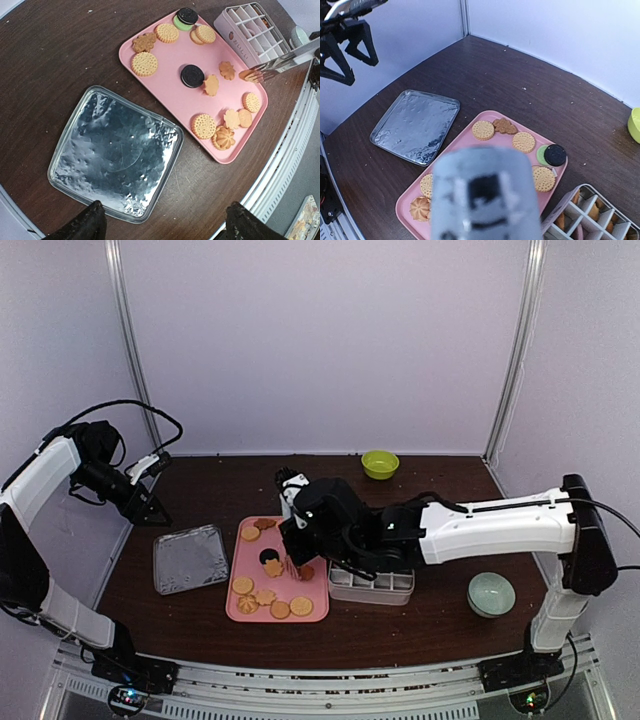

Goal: Pack the cookies
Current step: Pick up the fake cookies from the plate, then place the fake cookies in the empty pocket of the box.

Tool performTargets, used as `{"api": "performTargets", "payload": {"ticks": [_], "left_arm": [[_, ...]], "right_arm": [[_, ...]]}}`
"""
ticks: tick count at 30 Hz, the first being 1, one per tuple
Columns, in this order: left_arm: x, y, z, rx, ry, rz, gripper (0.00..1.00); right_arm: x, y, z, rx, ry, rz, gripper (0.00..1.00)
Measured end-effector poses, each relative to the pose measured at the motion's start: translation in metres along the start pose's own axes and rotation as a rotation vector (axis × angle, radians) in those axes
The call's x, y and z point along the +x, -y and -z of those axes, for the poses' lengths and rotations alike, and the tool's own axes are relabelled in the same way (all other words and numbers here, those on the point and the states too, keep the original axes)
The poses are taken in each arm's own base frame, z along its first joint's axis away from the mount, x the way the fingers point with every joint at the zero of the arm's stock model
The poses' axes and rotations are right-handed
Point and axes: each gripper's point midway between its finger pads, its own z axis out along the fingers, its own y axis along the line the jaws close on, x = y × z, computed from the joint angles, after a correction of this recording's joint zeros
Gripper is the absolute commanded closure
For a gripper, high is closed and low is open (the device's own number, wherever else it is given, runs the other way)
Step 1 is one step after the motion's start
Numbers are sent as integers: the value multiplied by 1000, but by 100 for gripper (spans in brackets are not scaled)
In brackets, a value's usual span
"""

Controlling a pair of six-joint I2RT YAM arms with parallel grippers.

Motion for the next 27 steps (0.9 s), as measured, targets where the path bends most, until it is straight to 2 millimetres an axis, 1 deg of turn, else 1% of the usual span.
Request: {"api": "performTargets", "payload": {"ticks": [2,4,7,10,12,14,18,20,22,27], "left_arm": [[0,0,0,0,0,0,15],[0,0,0,0,0,0,15],[0,0,0,1,1,0,15],[0,0,0,3,2,-2,15],[-1,1,0,3,3,-2,15],[-1,1,0,4,4,-2,15],[-1,1,0,4,4,-2,15],[-1,1,0,4,4,-2,15],[-1,1,0,5,4,-2,15],[-1,1,0,5,4,-2,15]], "right_arm": [[-10,11,12,12,19,-6,95],[-22,26,29,28,46,-16,95],[-39,55,58,62,92,-45,95],[-43,80,81,97,118,-67,94],[-34,97,91,127,108,-72,95],[-22,107,94,147,86,-71,95],[12,117,91,174,8,-50,94],[24,119,90,183,-23,-40,95],[29,120,89,187,-36,-40,95],[31,120,85,191,-40,-42,94]]}}
